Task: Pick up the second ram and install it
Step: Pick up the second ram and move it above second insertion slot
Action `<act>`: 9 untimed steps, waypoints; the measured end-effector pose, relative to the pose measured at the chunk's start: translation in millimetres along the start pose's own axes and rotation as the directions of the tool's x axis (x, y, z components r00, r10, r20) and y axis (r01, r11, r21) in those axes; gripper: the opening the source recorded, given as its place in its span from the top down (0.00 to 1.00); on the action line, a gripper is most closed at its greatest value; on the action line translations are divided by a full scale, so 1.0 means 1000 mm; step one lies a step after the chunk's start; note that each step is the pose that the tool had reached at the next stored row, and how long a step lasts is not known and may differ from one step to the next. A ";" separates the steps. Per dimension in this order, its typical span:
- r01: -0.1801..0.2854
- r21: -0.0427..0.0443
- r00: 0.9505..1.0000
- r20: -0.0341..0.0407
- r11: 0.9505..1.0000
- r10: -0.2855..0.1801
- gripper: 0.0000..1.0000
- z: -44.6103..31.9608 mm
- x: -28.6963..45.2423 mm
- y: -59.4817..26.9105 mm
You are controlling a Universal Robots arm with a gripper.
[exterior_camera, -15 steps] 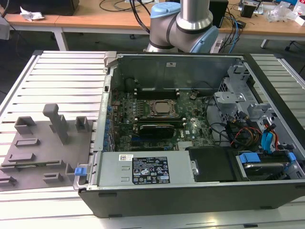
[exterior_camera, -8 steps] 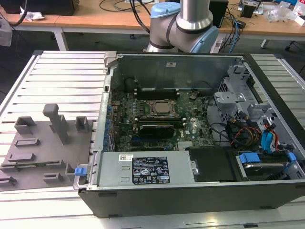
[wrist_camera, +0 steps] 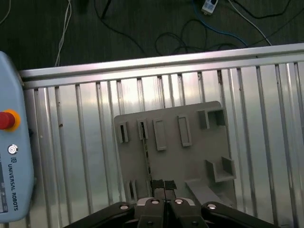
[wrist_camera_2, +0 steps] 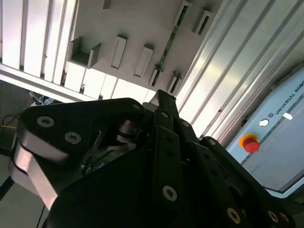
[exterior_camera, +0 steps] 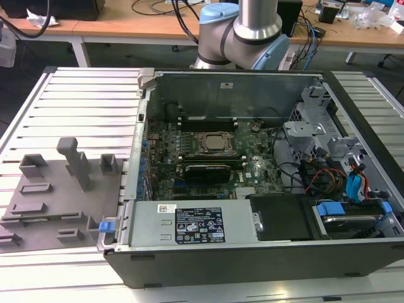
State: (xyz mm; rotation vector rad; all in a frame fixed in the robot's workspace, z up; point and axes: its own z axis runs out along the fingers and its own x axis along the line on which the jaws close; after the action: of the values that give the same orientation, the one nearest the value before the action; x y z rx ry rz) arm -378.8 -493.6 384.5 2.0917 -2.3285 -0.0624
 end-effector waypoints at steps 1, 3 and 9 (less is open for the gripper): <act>0.000 0.000 1.000 0.000 1.000 0.000 0.89 0.0000 0.0000 0.0000; -0.001 0.000 1.000 0.000 1.000 0.001 0.89 0.0000 0.0000 0.0000; 0.042 -0.001 0.999 -0.002 0.999 -0.042 0.70 0.0018 0.0001 -0.0001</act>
State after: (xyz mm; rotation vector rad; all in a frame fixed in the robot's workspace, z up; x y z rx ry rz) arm -378.8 -493.6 382.7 2.1398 -2.2832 -0.0619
